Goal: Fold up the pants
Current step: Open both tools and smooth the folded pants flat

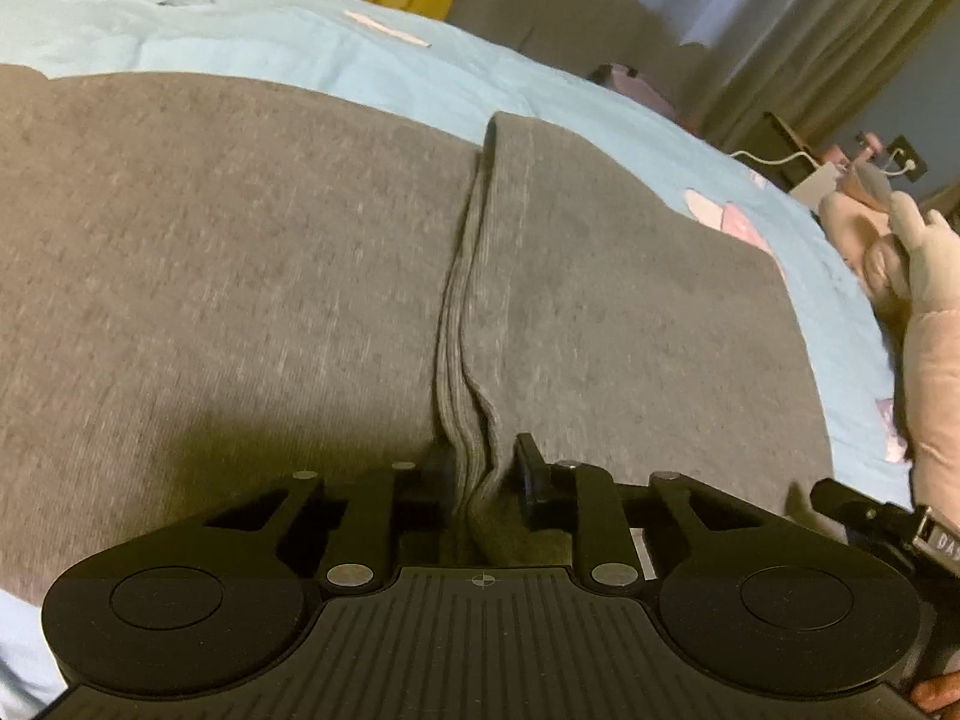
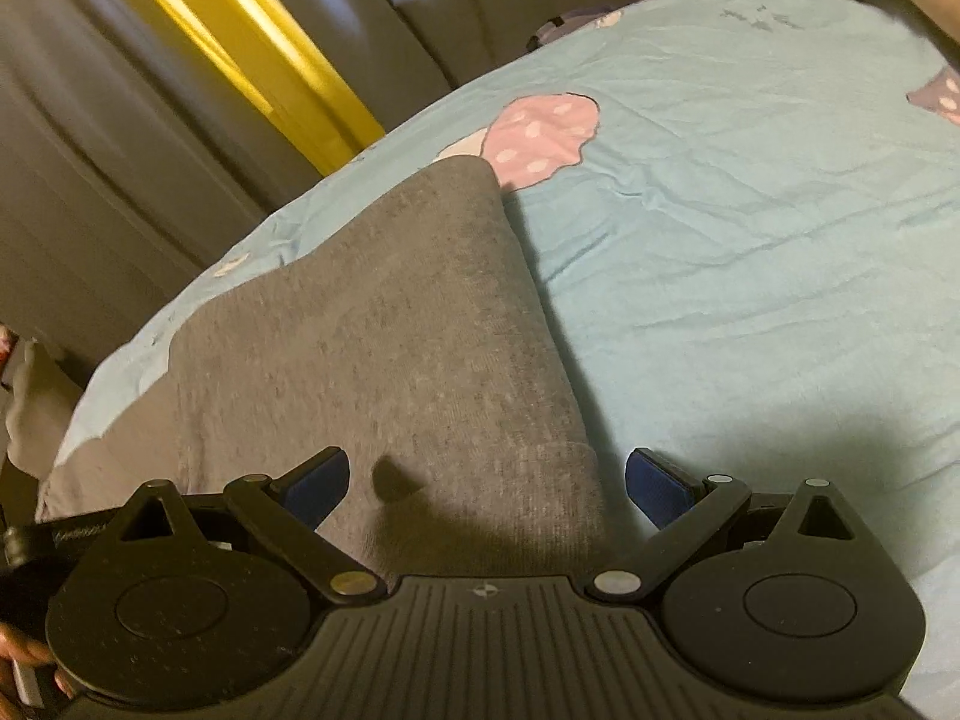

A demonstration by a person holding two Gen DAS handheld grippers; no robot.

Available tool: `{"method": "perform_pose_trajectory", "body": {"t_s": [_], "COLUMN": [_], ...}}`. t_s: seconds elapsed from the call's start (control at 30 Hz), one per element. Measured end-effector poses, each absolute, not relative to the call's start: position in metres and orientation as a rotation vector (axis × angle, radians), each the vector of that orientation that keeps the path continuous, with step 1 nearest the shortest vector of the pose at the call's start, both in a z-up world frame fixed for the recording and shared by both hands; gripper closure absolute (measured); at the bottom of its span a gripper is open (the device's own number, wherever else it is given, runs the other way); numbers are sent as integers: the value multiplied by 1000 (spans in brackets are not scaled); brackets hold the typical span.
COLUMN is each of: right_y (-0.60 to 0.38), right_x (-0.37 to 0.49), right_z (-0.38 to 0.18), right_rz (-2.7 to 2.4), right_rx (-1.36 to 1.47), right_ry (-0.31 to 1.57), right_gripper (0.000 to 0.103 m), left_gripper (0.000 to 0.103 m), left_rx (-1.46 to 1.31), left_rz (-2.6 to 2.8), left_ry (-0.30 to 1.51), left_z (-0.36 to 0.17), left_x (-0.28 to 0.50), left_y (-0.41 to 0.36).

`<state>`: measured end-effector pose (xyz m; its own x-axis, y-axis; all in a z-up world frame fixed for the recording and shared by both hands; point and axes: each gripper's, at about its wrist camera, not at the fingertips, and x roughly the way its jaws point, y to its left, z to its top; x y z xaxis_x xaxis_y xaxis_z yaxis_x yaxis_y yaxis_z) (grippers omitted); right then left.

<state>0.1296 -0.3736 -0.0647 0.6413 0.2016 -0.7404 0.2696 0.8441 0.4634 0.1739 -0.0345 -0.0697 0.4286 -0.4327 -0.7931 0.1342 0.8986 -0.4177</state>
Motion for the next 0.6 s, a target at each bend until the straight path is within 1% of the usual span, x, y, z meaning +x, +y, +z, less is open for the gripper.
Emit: {"method": "perform_pose_trajectory", "body": {"t_s": [0.07, 0.17, 0.23, 0.3, 0.33, 0.37, 0.5, 0.53, 0.57, 0.6], "right_y": [-369, -365, -364, -364, -364, -365, -367, -367, -366, -366], "right_x": [130, 129, 131, 136, 137, 138, 135, 134, 134, 136], "right_z": [-63, -62, -63, -66, -67, -68, -67, -67, -67, -68], "right_rz": [-34, -20, -30, -42, -47, -54, -49, -49, -52, -50], "right_rx": [555, 530, 517, 512, 514, 517, 534, 532, 528, 528], "right_ry": [884, 875, 888, 917, 931, 941, 898, 887, 882, 883], "right_gripper": [4, 4, 4, 4, 4, 4, 4, 4, 4, 4], "left_gripper": [86, 86, 86, 83, 71, 64, 57, 49, 44, 43], "left_rx": [-314, -294, -245, -163, -122, -104, -129, -146, -163, -178], "left_rz": [-375, -403, -388, -345, -321, -313, -292, -300, -306, -310], "left_ry": [1037, 939, 930, 970, 986, 976, 883, 876, 876, 875], "left_z": [-63, -45, -42, -52, -56, -56, -33, -29, -26, -24], "left_x": [171, 163, 162, 166, 167, 167, 175, 181, 190, 201], "left_y": [-30, -25, -25, -27, -29, -29, -28, -29, -29, -30]}}
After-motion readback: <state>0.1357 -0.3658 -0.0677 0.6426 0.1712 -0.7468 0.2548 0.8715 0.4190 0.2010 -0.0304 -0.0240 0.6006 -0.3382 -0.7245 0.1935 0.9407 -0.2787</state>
